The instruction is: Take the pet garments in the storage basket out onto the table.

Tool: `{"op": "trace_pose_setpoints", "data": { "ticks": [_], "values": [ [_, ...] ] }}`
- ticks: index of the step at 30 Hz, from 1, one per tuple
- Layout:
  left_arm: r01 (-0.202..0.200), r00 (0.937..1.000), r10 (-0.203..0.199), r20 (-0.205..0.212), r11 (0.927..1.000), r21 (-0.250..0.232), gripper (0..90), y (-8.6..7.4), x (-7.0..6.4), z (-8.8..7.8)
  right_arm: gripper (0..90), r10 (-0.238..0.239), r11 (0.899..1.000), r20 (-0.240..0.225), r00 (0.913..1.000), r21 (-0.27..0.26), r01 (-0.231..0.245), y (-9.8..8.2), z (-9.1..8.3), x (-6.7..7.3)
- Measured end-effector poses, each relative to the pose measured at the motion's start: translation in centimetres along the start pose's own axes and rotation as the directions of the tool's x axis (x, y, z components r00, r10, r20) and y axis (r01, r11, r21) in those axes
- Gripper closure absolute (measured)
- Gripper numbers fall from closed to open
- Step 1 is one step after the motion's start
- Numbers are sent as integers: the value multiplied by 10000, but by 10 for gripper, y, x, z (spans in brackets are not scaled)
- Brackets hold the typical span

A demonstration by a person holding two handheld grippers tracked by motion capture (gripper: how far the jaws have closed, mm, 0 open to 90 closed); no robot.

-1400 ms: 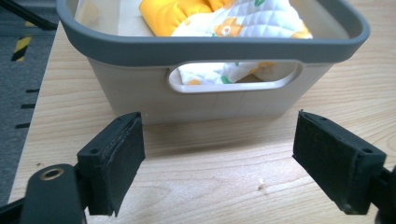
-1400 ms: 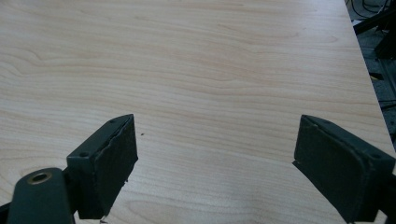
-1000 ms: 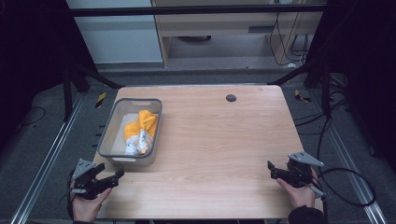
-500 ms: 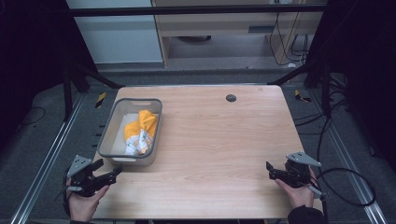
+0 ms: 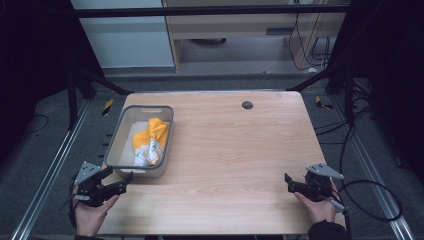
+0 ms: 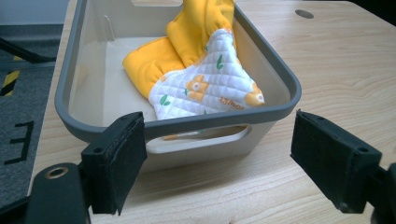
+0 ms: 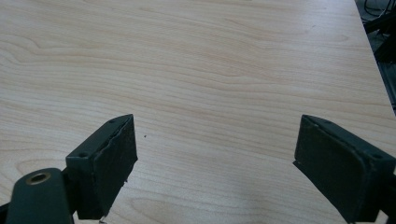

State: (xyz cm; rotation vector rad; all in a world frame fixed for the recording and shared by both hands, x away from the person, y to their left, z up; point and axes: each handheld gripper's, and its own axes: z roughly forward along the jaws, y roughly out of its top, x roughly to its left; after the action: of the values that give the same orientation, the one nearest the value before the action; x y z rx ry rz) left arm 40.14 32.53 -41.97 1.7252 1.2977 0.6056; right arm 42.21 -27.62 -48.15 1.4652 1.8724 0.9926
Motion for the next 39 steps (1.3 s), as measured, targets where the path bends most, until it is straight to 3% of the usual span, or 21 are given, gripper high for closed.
{"op": "trace_pose_setpoints", "data": {
  "ticks": [3, 11, 25, 37, 39],
  "values": [
    [-121, 9999, 121, -46, 9999, 22, 178, 3, -1, 1, 131, -19, 10000, -22, 10000, 40, 19, 0, 0, 1],
    [151, 9997, -149, 186, 9998, -91, 178, 15, -3, 6, 133, 230, 9997, -421, 9988, 78, -227, 0, 5, 2],
    [66, 10000, -64, 39, 9994, -351, 178, 36, -1, 10, 133, -68, 9999, -306, 9995, 126, 72, -1, 7, 4],
    [-237, 9995, 239, -222, 9997, 78, 206, 54, -4, 25, 135, -144, 9998, -291, 9995, 144, 148, 0, 7, 3],
    [-138, 9998, 139, -112, 9998, 110, 208, 56, -5, 29, 135, -160, 9997, -288, 9995, 190, 165, 0, 7, 3]
  ]
}}
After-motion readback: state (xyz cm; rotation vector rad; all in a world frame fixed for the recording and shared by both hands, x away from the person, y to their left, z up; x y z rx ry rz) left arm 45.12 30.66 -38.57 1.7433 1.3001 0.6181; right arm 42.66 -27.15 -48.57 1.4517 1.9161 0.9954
